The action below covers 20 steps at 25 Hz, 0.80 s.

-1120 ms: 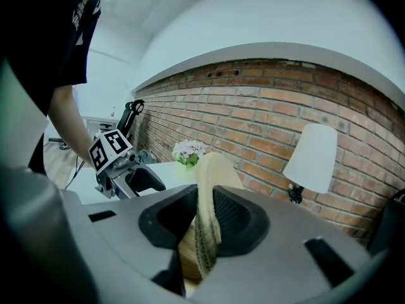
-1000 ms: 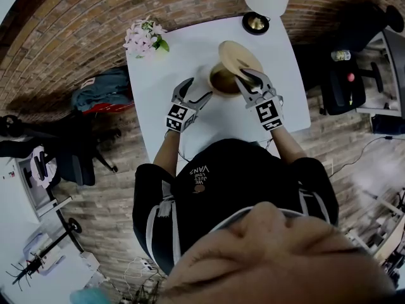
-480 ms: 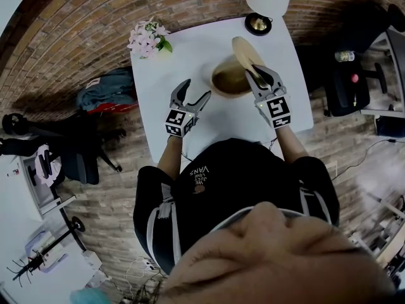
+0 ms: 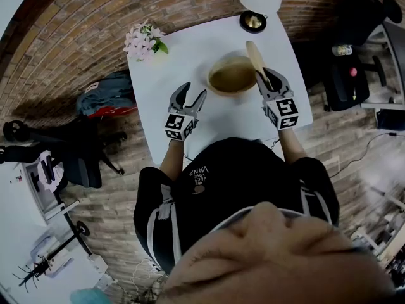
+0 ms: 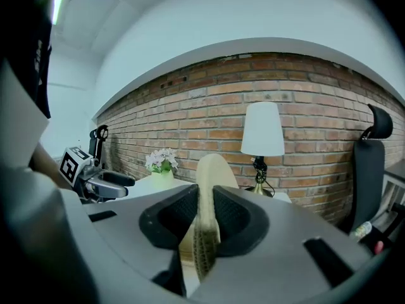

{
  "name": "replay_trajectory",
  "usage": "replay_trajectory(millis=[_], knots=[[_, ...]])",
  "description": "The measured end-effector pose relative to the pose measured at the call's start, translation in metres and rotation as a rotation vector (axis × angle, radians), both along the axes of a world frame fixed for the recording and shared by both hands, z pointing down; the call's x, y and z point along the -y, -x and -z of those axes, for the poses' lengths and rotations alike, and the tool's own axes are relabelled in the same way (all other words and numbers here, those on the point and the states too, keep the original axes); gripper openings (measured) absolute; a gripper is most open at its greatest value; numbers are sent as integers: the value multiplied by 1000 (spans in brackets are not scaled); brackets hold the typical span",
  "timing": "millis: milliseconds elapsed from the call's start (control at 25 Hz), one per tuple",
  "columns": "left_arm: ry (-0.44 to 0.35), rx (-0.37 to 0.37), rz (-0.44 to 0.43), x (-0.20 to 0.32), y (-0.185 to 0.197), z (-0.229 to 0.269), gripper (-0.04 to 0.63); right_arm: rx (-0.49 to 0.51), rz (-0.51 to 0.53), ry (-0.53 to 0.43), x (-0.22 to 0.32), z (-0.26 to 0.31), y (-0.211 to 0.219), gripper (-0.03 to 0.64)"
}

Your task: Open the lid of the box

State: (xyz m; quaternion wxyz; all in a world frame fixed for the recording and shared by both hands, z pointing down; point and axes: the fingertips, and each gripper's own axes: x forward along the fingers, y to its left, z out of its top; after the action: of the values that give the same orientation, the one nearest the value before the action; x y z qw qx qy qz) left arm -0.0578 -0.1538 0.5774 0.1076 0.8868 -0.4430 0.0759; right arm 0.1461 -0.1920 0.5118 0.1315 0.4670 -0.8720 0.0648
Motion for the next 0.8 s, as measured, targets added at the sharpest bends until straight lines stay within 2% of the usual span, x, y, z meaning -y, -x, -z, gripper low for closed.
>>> replay_trajectory(millis=[520,800], knots=[[-75,-23,22,-9,-2,34,52,46,-94,48,-22,-11,-27,71],[-87,-43,23,-19,-6,48,21,56,-134,70,-33,-14,-35,71]])
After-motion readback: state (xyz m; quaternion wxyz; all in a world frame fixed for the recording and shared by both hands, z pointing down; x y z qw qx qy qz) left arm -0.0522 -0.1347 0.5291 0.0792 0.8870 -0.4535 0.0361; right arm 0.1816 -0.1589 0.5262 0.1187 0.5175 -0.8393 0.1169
